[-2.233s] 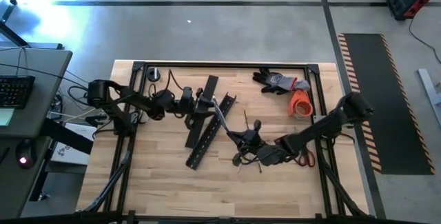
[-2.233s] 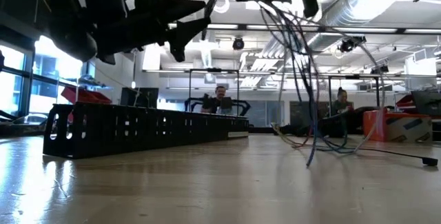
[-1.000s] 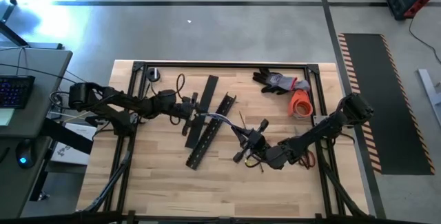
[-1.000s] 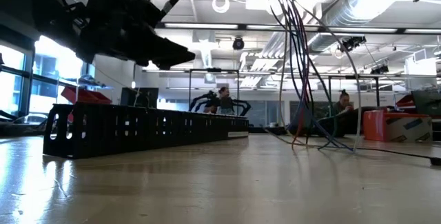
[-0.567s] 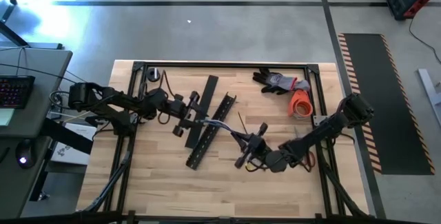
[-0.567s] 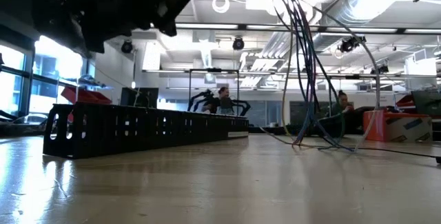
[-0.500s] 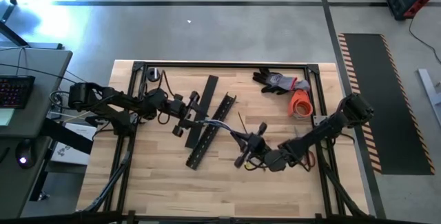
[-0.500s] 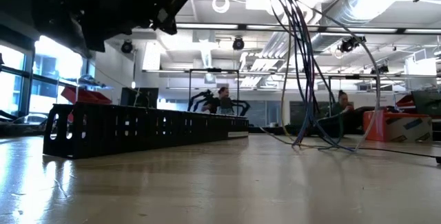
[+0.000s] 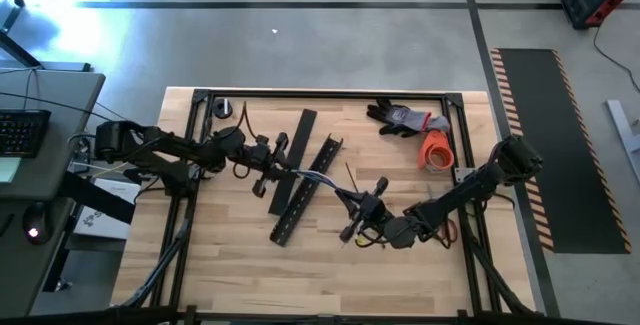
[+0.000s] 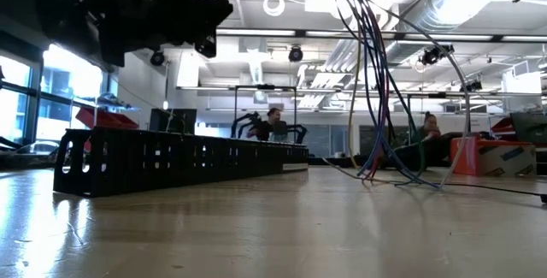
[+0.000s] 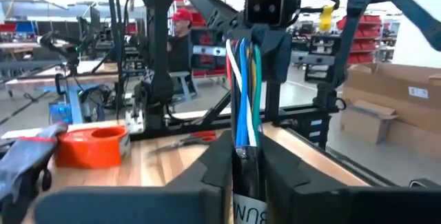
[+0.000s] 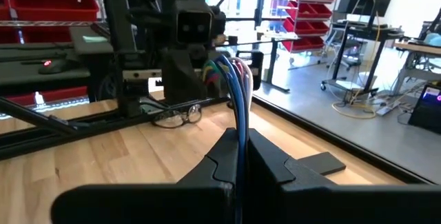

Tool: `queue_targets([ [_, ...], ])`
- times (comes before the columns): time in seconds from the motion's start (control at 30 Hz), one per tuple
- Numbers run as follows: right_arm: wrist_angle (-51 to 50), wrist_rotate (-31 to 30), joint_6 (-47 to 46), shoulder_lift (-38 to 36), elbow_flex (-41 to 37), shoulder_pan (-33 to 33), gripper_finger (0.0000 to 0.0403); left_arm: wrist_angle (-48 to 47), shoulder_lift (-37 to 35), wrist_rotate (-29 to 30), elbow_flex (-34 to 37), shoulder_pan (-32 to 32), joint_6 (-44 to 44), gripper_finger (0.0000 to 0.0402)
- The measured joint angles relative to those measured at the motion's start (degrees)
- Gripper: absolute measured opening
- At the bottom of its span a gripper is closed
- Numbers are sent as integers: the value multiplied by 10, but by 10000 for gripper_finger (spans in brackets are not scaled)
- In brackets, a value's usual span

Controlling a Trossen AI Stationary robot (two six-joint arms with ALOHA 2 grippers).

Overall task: Ziptie cables
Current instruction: Wrap the cables together using a zip tie

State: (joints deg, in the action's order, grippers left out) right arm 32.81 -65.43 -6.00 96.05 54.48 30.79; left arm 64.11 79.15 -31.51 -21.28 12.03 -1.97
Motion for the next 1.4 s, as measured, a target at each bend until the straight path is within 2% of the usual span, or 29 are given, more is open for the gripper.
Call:
queue_targets([
  [0.07,-5,0,-1,0,0,0,0,-26,-23,0,0,0,10,8],
  [0.23,-6,3,-1,0,0,-1,0,-150,-98,4,0,0,45,4],
  [0.4,-47,21,-50,0,1,-13,12,-273,-177,39,-10,-1,64,2],
  [0.53,-128,87,-121,0,2,-44,76,-456,-218,97,-66,-7,109,2],
  [0.67,-299,182,-177,-14,52,-81,165,-645,-216,173,-146,-29,163,1],
  [0.8,-544,260,-238,-16,158,-109,239,-754,-182,223,-213,-57,194,1],
  [0.9,-637,299,-228,-6,223,-124,265,-789,-145,256,-249,-80,206,0],
  [1.03,-607,337,-145,17,264,-137,269,-801,-91,276,-276,-107,212,0],
  [1.17,-544,380,-87,58,269,-152,262,-811,-51,283,-299,-132,222,1],
  [1.27,-509,398,-66,87,269,-163,256,-811,-32,300,-308,-147,228,1],
  [1.4,-489,398,-82,96,269,-173,244,-810,-22,307,-313,-161,231,1],
])
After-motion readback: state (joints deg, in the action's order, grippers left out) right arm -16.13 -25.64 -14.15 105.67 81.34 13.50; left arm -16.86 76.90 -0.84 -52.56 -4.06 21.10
